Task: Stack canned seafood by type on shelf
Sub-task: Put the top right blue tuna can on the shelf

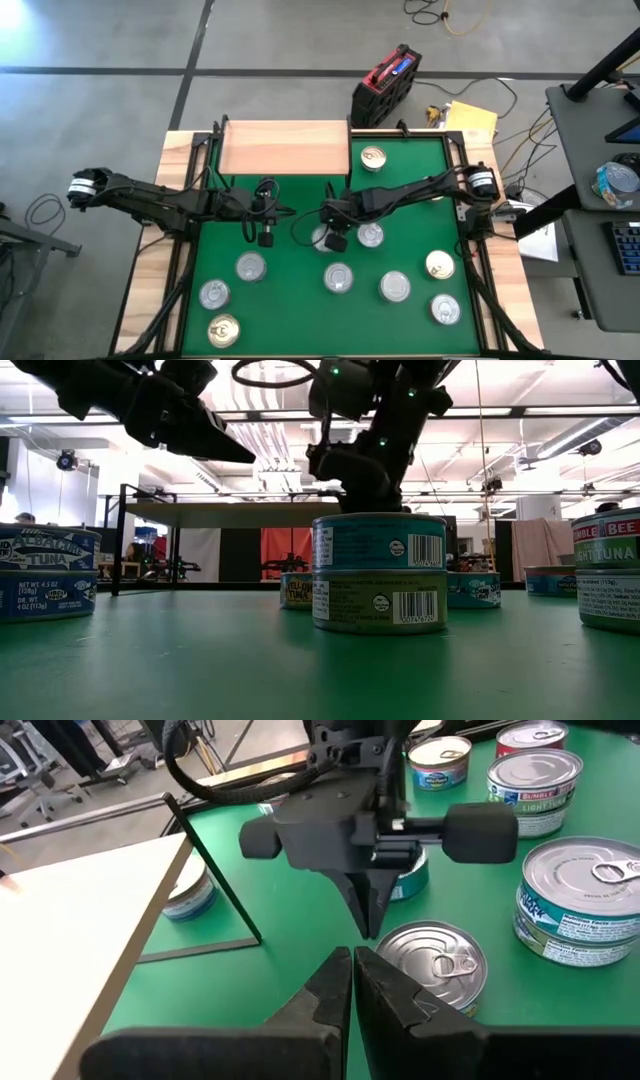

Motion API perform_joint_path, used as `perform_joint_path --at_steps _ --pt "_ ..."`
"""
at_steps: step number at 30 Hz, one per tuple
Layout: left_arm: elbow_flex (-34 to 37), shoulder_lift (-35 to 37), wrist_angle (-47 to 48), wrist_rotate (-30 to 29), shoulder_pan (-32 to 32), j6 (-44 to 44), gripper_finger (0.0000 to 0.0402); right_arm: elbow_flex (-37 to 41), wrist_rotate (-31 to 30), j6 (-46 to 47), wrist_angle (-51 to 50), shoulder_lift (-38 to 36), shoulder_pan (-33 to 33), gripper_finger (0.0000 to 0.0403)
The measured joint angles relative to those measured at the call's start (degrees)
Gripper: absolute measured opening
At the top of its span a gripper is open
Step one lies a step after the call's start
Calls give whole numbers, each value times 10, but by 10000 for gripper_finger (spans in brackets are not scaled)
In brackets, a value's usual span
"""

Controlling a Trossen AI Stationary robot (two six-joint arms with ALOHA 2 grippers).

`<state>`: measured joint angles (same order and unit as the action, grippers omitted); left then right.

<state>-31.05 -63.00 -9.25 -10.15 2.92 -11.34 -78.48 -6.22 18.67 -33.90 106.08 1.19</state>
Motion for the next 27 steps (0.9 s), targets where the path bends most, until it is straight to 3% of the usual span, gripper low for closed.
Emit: perform_joint_path --at_steps 10,15,20,27 --pt "0 0 4 3 0 38 0 55 1 -7 19 -63 -15 8" --pt "0 -12 -16 107 4 64 0 162 2 -7 151 -129 -28 8" --pt "-1 -76 -69 102 23 88 0 253 2 30 265 -174 -39 8" --pt "-1 -196 -207 83 42 101 0 271 5 75 285 -188 -37 9"
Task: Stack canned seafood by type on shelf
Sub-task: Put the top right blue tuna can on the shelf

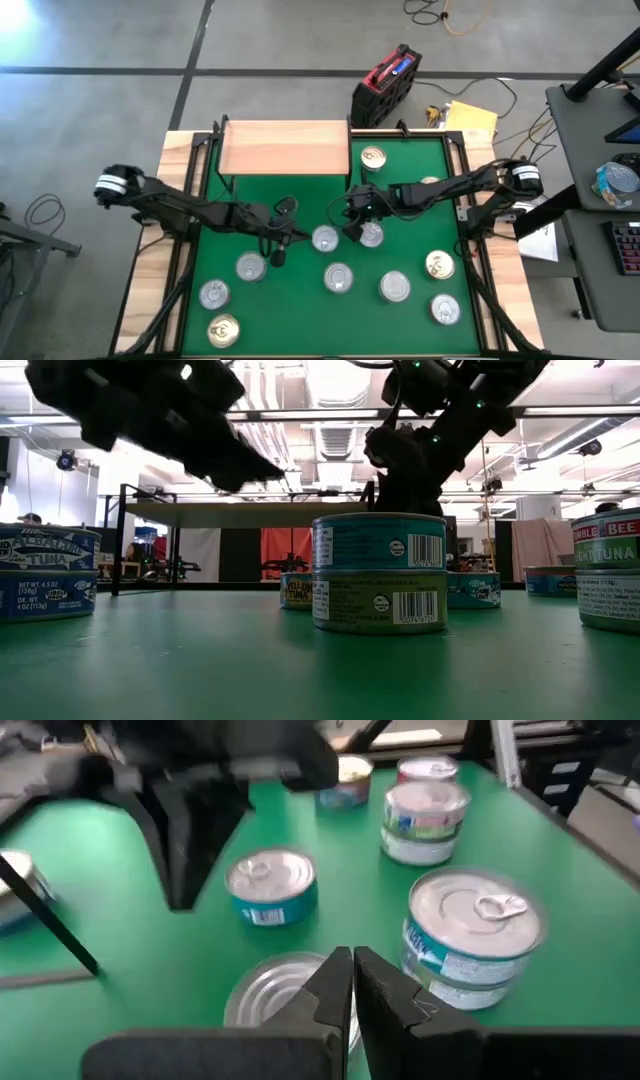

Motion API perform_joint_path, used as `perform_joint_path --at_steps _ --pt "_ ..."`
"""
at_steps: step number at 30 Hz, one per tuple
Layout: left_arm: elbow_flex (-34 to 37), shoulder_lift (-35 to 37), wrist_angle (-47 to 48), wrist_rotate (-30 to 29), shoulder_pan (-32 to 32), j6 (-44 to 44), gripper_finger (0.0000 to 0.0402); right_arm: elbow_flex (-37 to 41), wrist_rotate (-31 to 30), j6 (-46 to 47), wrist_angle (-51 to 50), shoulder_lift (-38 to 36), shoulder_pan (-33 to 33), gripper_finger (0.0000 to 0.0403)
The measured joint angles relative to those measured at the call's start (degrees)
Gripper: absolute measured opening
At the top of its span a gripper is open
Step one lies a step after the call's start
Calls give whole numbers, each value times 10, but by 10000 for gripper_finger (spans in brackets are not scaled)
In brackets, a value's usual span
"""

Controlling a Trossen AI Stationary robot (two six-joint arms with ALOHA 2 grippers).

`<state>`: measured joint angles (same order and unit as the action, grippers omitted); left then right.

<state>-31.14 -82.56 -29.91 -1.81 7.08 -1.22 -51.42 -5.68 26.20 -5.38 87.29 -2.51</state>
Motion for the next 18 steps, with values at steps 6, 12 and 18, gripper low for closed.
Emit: perform_joint_path --at_steps 6,12,18 --pt "1 -94 -29 -57 0 62 0 -6 18 20 -2 1 2 9" --pt "-7 -168 -73 -60 2 100 0 -6 47 73 -5 1 1 19" --pt "-28 -201 -82 -70 10 110 0 -6 91 98 -7 18 1 62"
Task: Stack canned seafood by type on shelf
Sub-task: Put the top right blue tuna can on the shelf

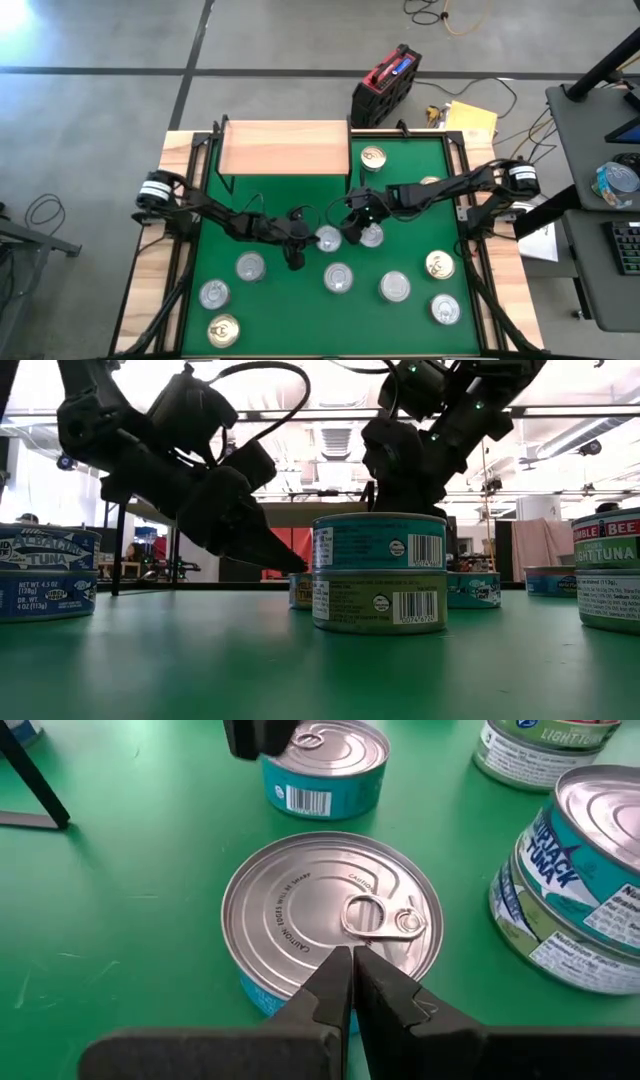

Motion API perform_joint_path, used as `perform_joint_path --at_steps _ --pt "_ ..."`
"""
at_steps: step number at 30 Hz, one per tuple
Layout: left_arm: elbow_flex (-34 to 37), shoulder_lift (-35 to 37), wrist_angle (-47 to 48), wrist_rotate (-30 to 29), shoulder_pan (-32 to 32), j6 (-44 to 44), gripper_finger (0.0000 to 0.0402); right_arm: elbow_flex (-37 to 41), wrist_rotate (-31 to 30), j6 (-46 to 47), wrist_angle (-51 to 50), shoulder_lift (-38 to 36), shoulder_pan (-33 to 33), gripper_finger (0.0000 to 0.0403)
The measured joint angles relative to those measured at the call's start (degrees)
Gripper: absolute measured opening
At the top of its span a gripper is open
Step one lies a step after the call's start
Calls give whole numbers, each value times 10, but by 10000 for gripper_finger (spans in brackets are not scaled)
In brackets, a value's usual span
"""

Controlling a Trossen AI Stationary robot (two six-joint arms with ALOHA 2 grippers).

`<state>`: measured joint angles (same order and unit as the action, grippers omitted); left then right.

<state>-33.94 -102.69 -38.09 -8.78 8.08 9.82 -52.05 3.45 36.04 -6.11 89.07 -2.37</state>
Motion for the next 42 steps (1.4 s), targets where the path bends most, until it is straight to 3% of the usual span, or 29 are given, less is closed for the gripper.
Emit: perform_joint_path --at_steps 12,20,32,42 --pt "9 -11 12 -73 47 28 0 0 40 16 12 20 -7 203" --pt "9 -12 -5 -109 64 21 0 0 60 19 45 20 -7 257" --pt "10 -12 -4 -109 65 30 0 -1 56 35 63 51 -1 293" --pt "11 -12 -7 -108 65 30 0 -2 116 42 163 113 1 269"
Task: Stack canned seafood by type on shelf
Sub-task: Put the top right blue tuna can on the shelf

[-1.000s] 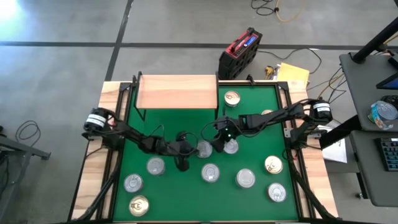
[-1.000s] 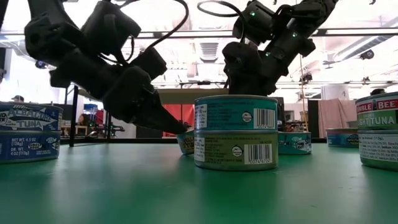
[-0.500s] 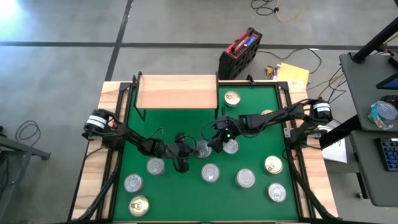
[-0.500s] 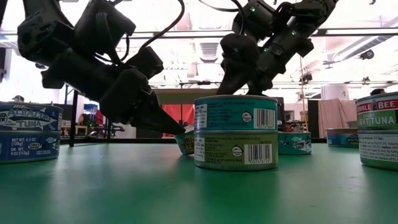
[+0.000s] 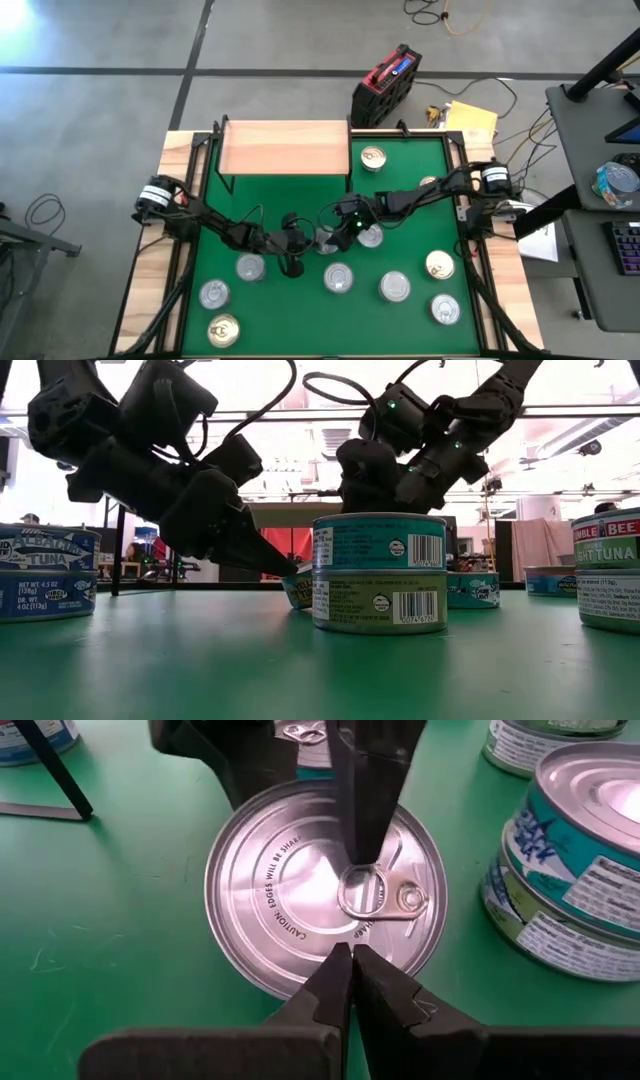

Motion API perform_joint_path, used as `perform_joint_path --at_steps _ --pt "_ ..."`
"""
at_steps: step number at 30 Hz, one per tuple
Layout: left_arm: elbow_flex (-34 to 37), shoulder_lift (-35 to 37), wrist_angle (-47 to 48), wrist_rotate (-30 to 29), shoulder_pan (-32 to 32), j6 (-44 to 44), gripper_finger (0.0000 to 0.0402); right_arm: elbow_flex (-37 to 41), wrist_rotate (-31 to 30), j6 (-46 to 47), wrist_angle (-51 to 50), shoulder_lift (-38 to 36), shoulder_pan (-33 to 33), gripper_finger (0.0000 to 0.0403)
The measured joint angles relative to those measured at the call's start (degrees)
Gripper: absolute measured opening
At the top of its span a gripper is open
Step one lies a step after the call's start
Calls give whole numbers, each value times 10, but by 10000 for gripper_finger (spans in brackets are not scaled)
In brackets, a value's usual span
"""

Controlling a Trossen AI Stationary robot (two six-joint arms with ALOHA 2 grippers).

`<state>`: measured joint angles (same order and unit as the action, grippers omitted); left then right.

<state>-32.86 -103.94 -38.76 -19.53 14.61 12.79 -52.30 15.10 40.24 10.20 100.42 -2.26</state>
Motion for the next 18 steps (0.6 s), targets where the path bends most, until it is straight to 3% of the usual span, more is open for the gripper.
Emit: perform_joint_path --at_steps 5,9,18 --pt "0 0 -1 -1 1 0 0 -7 2 -26 8 -1 1 217" --pt "1 -2 -34 8 6 -14 3 -10 0 -35 2 -5 1 132" --pt "3 46 -23 10 19 -35 63 -11 -1 -69 -80 -46 5 132"
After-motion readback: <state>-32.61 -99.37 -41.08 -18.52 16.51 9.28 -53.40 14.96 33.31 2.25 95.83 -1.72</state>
